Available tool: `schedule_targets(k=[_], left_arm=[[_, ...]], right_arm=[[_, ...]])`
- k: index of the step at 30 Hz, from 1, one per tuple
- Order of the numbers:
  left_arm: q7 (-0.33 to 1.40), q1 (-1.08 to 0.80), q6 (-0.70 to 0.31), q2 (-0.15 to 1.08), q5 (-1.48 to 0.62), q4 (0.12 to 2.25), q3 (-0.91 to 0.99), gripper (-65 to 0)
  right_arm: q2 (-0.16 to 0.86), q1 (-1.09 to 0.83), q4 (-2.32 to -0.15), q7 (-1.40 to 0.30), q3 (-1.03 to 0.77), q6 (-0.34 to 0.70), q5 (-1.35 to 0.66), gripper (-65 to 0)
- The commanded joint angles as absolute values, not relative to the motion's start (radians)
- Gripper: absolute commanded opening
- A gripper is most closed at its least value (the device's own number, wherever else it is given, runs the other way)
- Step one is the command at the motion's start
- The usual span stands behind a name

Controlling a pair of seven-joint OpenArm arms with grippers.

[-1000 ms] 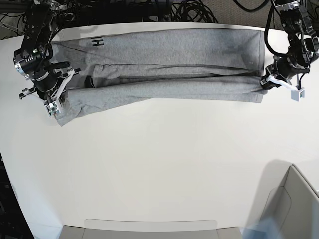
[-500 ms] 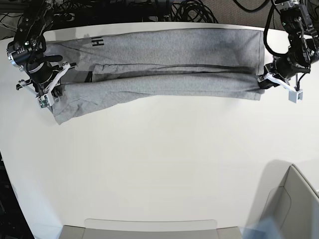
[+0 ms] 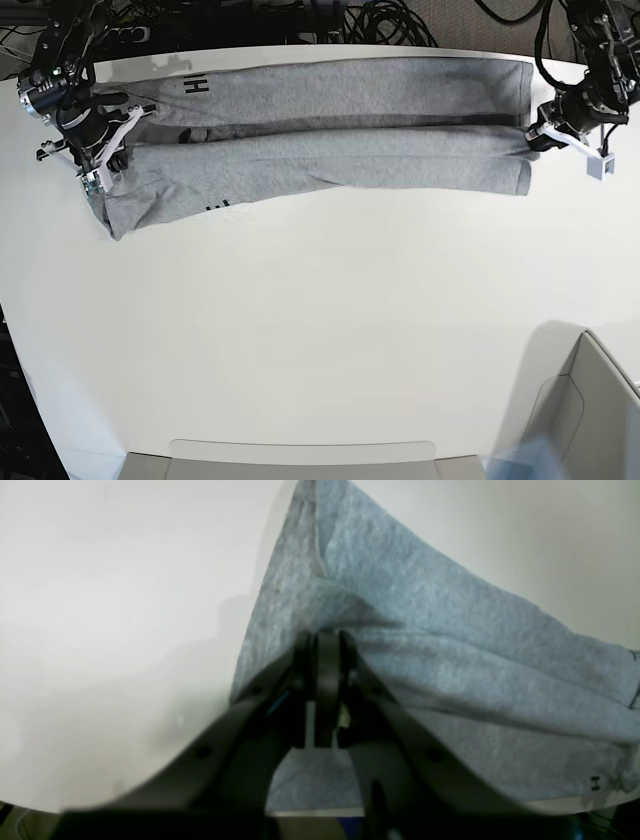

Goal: Fold the T-shirt properly
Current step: 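Drag the folded shirt with both grippers toward the robot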

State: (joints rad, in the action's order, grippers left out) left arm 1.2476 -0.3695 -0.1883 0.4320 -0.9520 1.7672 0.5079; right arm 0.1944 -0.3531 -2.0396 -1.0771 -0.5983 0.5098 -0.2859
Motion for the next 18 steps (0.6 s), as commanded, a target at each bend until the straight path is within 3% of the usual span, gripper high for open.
schedule_targets(k=[1, 18], left_arm=[[1.233, -0.377, -0.191, 0.437, -0.961, 1.784, 0.509, -65.0], [1.222, -0.427, -0.191, 0.407, -0.952, 1.778, 0.504, -65.0]], right_arm=[[0.205, -0.358, -2.058, -1.066, -0.605, 0.513, -0.288, -65.0], [0.182, -0.466, -2.049, -1.064, -0.631, 0.513, -0.288, -65.0]])
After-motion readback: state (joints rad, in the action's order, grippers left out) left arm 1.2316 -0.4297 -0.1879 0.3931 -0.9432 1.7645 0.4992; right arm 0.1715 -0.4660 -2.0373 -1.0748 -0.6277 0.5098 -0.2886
